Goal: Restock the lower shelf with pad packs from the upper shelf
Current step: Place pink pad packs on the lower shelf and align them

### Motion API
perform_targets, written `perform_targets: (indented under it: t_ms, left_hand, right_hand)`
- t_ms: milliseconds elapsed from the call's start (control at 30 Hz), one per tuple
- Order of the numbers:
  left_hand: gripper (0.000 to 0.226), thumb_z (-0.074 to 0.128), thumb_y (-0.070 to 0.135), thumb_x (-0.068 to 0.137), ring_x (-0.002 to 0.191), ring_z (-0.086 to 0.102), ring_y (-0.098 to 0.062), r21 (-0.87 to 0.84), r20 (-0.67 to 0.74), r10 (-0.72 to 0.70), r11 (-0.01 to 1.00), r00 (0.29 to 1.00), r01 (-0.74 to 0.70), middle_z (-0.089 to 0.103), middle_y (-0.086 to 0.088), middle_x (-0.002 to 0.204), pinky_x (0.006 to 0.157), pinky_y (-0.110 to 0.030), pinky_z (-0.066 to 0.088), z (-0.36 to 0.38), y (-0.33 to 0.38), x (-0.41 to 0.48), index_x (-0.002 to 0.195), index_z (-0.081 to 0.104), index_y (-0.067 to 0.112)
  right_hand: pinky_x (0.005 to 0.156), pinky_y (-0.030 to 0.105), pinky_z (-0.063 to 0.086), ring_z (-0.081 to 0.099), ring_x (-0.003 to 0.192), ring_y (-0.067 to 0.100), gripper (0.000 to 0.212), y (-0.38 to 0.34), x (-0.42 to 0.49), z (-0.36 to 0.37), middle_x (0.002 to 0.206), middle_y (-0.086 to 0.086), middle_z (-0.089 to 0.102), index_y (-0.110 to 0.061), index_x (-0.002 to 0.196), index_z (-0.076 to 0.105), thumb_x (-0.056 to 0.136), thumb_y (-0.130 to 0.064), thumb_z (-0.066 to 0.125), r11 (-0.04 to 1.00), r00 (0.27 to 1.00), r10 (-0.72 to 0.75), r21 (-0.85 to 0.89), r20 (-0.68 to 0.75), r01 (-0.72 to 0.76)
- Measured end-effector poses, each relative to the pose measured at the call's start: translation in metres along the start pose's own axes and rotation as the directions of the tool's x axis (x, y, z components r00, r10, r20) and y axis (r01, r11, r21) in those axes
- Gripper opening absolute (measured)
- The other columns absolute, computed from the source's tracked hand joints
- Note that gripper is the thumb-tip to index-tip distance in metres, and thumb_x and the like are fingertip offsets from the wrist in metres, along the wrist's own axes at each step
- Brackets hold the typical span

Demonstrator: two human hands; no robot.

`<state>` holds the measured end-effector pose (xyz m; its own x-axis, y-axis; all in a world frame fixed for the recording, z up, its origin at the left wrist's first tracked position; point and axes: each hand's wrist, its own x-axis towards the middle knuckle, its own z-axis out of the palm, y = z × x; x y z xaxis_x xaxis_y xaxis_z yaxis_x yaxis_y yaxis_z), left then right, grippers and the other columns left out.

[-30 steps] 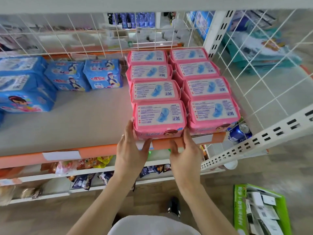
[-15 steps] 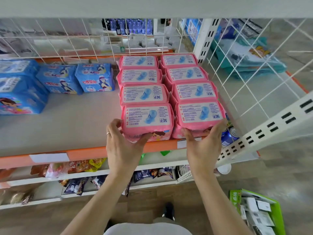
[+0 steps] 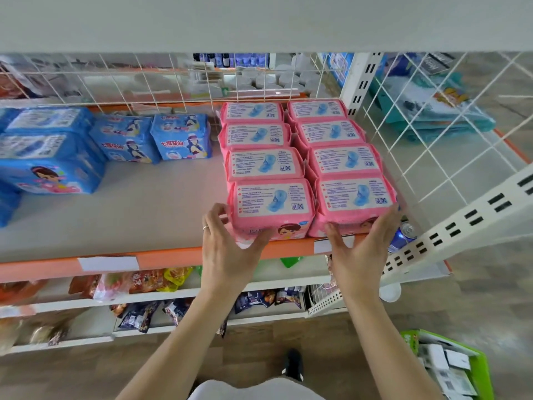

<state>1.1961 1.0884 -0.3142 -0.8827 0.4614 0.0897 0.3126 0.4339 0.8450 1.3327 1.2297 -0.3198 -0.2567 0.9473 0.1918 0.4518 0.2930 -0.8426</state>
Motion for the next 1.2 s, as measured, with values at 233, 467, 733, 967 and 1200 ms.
perform_targets:
  t_ms: [233,467,733,967,1200]
  left_hand:
    - [0.081,0.055,0.071,0.084,0.127,0.045,-0.022,0.091,0.006,0.209,0.974,0.978,-0.209,0.045,-0.004,0.141,0.100,-0.034,0.041,-0.050,-0.012,-0.014,0.141,0.038,0.015]
    - [0.069,0.051,0.062,0.090,0.131,0.040,-0.025,0.176,0.005,0.398,0.903,0.917,-0.392,0.043,-0.002,0.149,0.102,-0.043,0.043,-0.110,-0.024,-0.013,0.141,0.047,0.016]
    - [0.065,0.052,0.058,0.093,0.130,0.043,-0.029,0.124,0.043,0.521,0.844,0.852,-0.522,0.043,-0.003,0.151,0.099,-0.050,0.047,-0.172,-0.045,-0.017,0.140,0.049,0.013]
    - [0.061,0.053,0.051,0.094,0.132,0.045,-0.027,0.086,-0.011,0.631,0.773,0.776,-0.628,0.047,-0.006,0.146,0.108,-0.031,0.036,-0.234,-0.023,-0.011,0.139,0.052,0.009]
    - [0.050,0.060,0.035,0.092,0.126,0.049,-0.028,0.153,-0.151,0.770,0.638,0.620,-0.755,0.052,-0.009,0.137,0.109,-0.031,0.037,-0.297,0.032,0.004,0.133,0.055,0.007]
  right_hand:
    - [0.120,0.035,-0.008,-0.014,0.153,0.016,0.090,-0.046,-0.045,0.006,0.167,0.000,-0.013,-0.025,0.160,0.001,0.095,-0.053,0.056,0.982,0.978,-0.182,-0.027,0.098,0.186]
    - [0.124,0.050,0.015,0.001,0.154,0.015,0.081,-0.089,-0.079,0.023,0.168,0.000,0.003,-0.022,0.160,0.012,0.094,-0.060,0.042,0.938,0.917,-0.326,-0.040,0.231,0.344]
    - [0.124,0.056,0.006,-0.010,0.153,0.012,0.075,-0.144,-0.123,0.030,0.167,-0.011,-0.002,-0.034,0.159,0.010,0.095,-0.066,0.032,0.822,0.792,-0.453,-0.153,0.409,0.549]
    - [0.121,0.053,0.024,0.012,0.154,0.014,0.076,-0.209,-0.145,0.019,0.165,-0.001,0.022,-0.015,0.156,0.029,0.094,-0.052,0.050,0.754,0.743,-0.588,-0.115,0.320,0.646]
    - [0.114,0.044,0.039,0.043,0.141,0.016,0.059,-0.296,-0.138,0.000,0.148,0.005,0.049,-0.002,0.139,0.053,0.093,-0.039,0.054,0.551,0.549,-0.831,-0.006,0.097,0.835]
